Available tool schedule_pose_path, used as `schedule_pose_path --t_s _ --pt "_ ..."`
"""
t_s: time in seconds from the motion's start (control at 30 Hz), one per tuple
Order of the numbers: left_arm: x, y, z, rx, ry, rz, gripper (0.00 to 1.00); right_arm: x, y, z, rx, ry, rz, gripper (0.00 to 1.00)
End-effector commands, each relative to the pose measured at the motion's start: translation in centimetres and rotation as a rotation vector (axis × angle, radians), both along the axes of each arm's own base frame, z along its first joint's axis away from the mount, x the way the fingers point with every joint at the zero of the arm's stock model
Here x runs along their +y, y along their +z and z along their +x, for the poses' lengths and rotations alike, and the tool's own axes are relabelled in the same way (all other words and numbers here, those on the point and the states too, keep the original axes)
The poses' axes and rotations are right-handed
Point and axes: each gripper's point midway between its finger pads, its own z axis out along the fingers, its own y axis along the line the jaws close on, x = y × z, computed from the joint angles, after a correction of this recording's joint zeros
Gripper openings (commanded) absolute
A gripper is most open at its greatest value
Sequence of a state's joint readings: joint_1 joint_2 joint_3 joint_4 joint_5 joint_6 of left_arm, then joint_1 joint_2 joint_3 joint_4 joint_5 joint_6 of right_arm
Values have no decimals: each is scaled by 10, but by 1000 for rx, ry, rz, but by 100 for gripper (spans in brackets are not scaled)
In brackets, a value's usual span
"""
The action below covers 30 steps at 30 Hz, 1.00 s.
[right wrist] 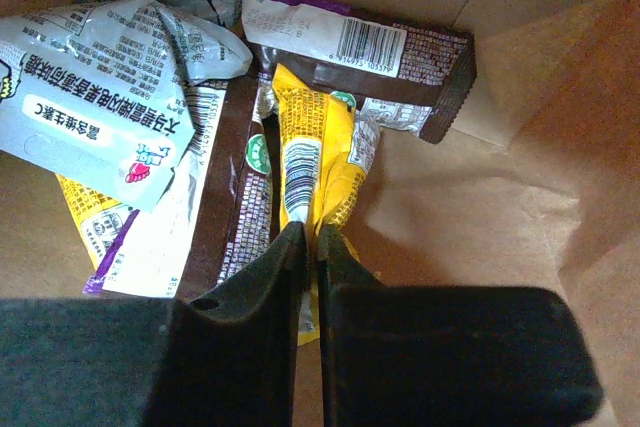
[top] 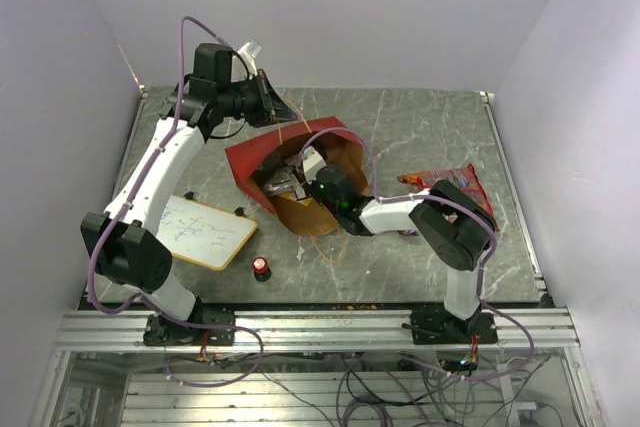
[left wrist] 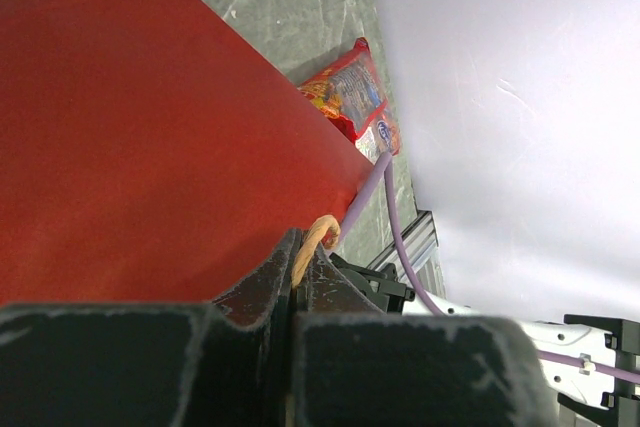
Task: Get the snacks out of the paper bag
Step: Take out the snack from the paper bag.
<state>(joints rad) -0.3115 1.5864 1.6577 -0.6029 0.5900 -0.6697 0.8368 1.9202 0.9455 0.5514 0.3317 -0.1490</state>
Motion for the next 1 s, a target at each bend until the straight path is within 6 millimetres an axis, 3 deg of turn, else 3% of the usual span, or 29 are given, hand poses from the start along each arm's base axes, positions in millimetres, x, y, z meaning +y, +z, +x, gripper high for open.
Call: schedule_pose_path --t_s 0.0,0.2,0.57,0.8,0.97 --pt "-3 13 0 -45 -13 -14 7 -1 17 -2 -1 1 35 6" --pt "-1 9 1 -29 1 -5 7 2 46 -9 -10 22 97 0" --pt "-1 9 5 -31 7 7 7 -4 72 -44 63 64 191 0" --pt "0 0 7 -21 16 15 7 -16 108 -87 126 123 267 0" --pt "-2 -11 9 -1 13 14 7 -45 118 -128 218 119 306 0"
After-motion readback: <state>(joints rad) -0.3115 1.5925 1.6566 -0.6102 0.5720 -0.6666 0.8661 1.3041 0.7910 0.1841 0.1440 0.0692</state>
